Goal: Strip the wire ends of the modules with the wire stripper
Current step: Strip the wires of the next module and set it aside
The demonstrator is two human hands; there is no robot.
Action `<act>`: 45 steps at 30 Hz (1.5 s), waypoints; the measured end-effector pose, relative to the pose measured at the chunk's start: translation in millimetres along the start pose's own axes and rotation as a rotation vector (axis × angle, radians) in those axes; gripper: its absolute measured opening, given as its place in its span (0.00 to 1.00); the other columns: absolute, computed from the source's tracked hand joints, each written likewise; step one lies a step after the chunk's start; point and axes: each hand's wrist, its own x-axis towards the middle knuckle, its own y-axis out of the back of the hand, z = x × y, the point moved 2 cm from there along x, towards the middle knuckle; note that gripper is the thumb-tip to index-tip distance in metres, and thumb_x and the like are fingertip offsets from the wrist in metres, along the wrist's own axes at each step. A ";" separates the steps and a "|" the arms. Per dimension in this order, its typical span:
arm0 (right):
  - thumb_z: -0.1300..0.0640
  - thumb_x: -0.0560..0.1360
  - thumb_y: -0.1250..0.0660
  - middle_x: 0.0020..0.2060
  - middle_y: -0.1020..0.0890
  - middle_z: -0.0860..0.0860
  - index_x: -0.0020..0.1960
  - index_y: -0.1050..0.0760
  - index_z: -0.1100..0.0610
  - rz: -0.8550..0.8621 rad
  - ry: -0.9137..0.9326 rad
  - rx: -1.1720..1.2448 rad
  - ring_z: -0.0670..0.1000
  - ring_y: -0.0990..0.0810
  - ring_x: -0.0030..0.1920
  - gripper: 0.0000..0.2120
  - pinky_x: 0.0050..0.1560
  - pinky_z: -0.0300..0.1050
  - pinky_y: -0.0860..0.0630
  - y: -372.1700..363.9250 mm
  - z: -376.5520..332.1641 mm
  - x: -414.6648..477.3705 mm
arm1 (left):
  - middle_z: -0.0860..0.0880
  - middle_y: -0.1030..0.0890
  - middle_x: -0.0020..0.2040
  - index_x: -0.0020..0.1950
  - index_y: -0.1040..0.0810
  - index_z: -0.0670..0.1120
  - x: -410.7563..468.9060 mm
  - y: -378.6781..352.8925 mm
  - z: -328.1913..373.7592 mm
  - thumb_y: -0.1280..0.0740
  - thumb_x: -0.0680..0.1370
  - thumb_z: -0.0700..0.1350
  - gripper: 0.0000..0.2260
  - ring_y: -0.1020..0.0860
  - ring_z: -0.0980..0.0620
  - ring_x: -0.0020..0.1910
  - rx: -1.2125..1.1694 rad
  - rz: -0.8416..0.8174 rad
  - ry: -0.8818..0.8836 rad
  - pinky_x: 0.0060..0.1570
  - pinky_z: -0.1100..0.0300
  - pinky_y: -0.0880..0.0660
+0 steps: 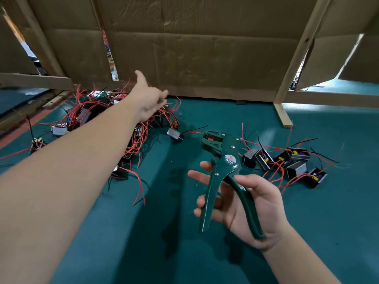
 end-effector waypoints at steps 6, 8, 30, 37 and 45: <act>0.56 0.56 0.23 0.65 0.26 0.63 0.62 0.23 0.63 0.020 0.031 0.034 0.62 0.19 0.40 0.35 0.44 0.59 0.21 1.8 -2.2 0.2 | 0.46 0.20 0.54 0.54 0.23 0.49 -8.9 -16.6 -9.3 0.45 0.70 0.25 0.25 0.22 0.52 0.50 0.604 -0.052 -0.141 0.46 0.61 0.24; 0.56 0.55 0.23 0.64 0.25 0.64 0.61 0.23 0.63 0.034 0.045 0.039 0.62 0.19 0.40 0.35 0.44 0.59 0.21 2.0 -3.2 0.4 | 0.48 0.19 0.49 0.49 0.20 0.50 -14.5 -20.5 -21.8 0.41 0.71 0.29 0.19 0.21 0.51 0.50 1.034 -0.170 -0.180 0.47 0.63 0.25; 0.56 0.53 0.23 0.58 0.22 0.64 0.59 0.22 0.64 0.104 0.119 0.034 0.63 0.19 0.39 0.35 0.43 0.60 0.20 3.6 -6.4 0.4 | 0.41 0.24 0.29 0.43 0.35 0.45 -139.3 -22.2 -53.6 0.35 0.71 0.37 0.09 0.23 0.43 0.24 -0.157 -0.284 -0.252 0.28 0.56 0.24; 0.56 0.53 0.23 0.59 0.23 0.66 0.60 0.23 0.64 0.117 0.114 0.009 0.64 0.19 0.40 0.36 0.44 0.60 0.20 8.2 -6.3 1.8 | 0.52 0.26 0.28 0.43 0.29 0.51 -133.7 -8.6 -72.9 0.32 0.71 0.51 0.08 0.26 0.53 0.24 -0.257 -0.110 -0.126 0.22 0.65 0.32; 0.55 0.57 0.25 0.59 0.24 0.69 0.64 0.25 0.62 0.050 -0.067 0.015 0.63 0.19 0.39 0.35 0.46 0.59 0.21 5.4 4.0 4.8 | 0.52 0.28 0.31 0.45 0.33 0.51 -136.8 -9.7 -72.5 0.37 0.74 0.56 0.10 0.29 0.53 0.27 -0.470 0.006 -0.201 0.25 0.63 0.33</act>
